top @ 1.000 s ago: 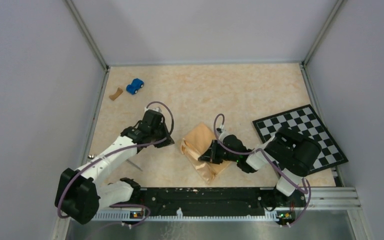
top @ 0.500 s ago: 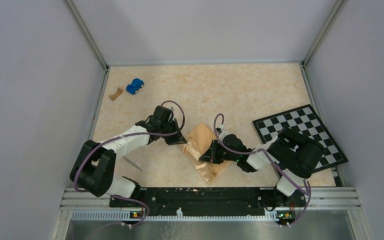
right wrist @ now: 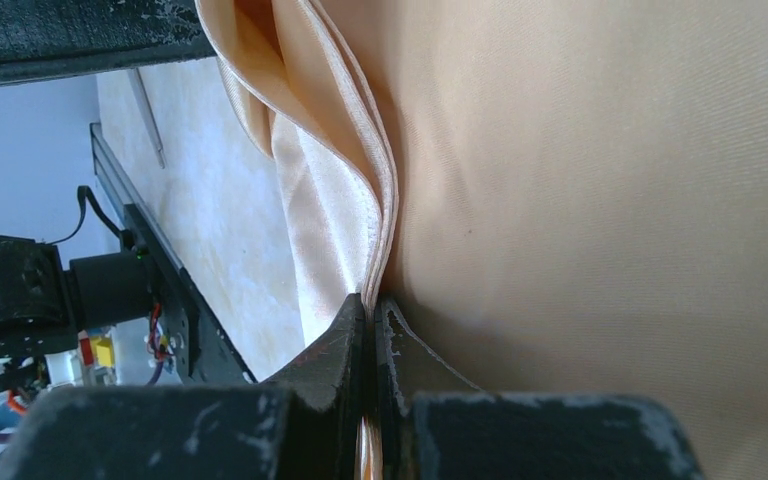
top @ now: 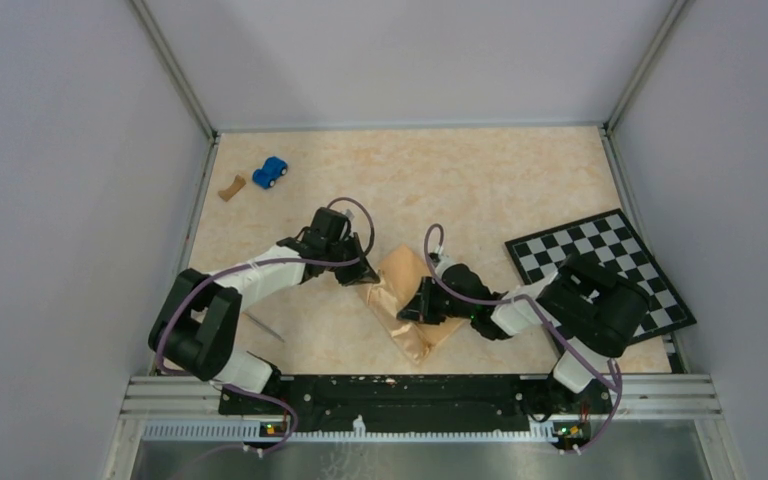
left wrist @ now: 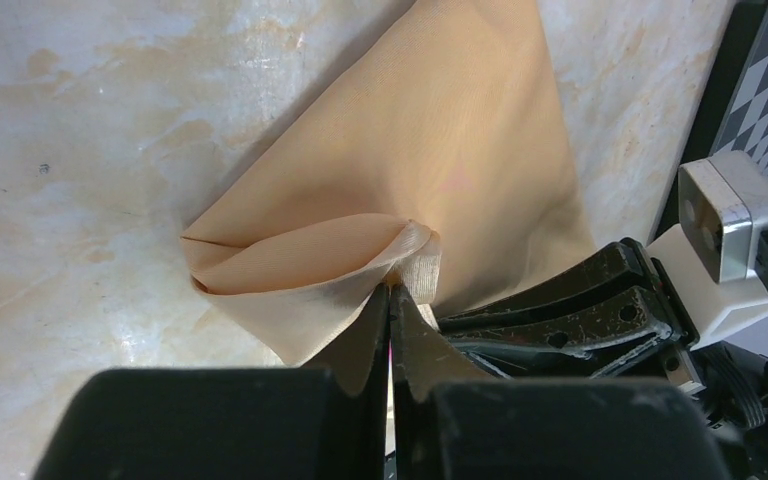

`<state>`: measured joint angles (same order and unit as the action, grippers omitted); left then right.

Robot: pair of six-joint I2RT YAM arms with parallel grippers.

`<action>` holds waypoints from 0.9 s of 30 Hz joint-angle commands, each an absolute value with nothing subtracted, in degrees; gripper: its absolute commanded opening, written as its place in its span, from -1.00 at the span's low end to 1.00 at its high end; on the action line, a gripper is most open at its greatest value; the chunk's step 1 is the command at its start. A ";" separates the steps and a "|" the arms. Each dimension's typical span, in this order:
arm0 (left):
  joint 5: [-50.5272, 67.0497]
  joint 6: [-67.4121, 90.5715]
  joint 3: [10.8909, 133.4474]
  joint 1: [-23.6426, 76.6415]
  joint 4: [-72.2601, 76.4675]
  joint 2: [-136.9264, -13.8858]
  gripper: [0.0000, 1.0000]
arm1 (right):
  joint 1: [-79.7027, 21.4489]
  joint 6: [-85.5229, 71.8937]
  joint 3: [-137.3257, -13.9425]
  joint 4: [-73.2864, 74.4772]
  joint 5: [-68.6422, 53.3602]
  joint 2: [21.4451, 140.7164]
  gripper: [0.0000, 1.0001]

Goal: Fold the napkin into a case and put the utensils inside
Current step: Fold the lower triangle-folded napkin at the center of the board.

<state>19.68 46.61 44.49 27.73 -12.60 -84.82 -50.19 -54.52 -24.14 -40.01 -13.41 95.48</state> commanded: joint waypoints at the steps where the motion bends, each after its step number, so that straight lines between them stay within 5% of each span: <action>1: 19.18 46.41 46.72 27.22 -9.94 -85.36 -0.94 | -49.15 -51.52 -26.44 -37.73 -12.39 92.01 -1.00; 20: 17.87 45.50 45.48 24.93 -6.53 -88.81 -1.00 | -48.35 -38.15 -35.36 -19.42 -9.63 90.29 -0.98; 27: 20.23 45.52 44.24 24.65 -5.55 -87.39 -0.83 | -47.68 -37.03 -36.80 -20.09 -11.57 93.18 -0.98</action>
